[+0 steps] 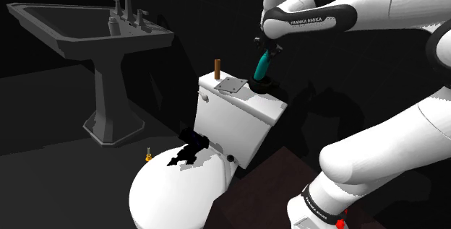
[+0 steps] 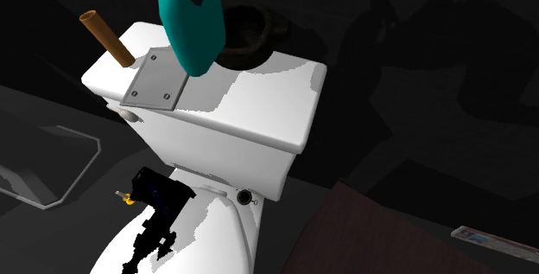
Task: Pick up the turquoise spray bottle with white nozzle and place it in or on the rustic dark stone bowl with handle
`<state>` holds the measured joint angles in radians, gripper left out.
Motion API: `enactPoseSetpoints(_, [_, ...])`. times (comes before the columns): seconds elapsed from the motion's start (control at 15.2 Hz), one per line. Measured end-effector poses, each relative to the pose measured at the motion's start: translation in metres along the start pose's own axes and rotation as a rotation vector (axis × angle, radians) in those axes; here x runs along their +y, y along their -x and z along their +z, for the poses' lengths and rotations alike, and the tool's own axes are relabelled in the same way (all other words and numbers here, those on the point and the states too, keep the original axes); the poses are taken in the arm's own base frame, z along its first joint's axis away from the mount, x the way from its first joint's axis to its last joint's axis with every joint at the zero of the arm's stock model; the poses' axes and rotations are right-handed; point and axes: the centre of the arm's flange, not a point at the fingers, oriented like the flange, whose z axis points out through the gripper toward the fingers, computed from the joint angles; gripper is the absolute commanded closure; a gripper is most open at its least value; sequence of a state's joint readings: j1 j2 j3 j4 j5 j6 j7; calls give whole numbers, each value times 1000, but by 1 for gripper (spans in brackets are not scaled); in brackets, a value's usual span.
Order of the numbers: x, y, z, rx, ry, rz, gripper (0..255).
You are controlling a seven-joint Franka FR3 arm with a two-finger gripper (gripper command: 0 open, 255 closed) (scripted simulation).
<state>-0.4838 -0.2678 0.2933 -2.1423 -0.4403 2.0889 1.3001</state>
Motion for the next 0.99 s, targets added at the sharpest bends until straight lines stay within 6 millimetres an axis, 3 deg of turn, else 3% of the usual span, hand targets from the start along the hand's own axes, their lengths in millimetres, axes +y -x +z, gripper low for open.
enactPoseSetpoints(0.2, [-1,-7,-11,0,0,0,255])
enactPoseSetpoints(0.33, [-3,-21,-7,0,0,0,255])
enactPoseSetpoints(0.99, [-8,-131,59,-1,1,0,255])
